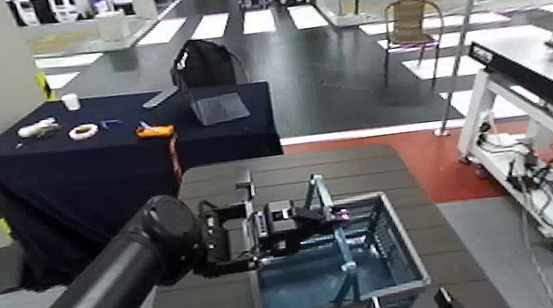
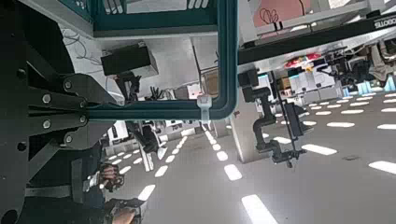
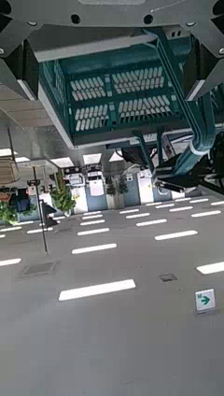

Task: Place the crate on the table.

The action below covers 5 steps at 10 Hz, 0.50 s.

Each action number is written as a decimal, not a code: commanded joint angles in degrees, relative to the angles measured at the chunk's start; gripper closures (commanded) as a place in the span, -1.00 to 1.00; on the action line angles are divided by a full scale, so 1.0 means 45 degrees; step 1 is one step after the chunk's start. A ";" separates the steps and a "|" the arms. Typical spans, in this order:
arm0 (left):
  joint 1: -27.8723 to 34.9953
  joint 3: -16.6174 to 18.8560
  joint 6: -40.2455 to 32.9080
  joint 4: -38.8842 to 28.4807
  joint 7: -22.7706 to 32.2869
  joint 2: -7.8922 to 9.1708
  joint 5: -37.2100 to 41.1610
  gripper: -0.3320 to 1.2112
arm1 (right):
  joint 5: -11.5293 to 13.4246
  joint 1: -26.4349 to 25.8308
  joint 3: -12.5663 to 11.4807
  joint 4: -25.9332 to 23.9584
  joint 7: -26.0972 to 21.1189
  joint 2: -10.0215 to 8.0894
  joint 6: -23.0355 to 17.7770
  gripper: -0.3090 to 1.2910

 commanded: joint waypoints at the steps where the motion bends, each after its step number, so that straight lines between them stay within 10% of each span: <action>1: -0.0607 -0.0029 -0.0229 0.1721 -0.0613 -0.0459 -0.0737 0.97 | -0.0009 -0.0080 0.0095 0.0048 -0.0001 -0.0033 -0.0001 -0.45; 5: -0.0841 -0.0009 -0.0307 0.2249 -0.0828 -0.0616 -0.0971 0.97 | -0.0028 -0.0178 0.0232 0.0087 0.0018 -0.0053 -0.0001 -0.45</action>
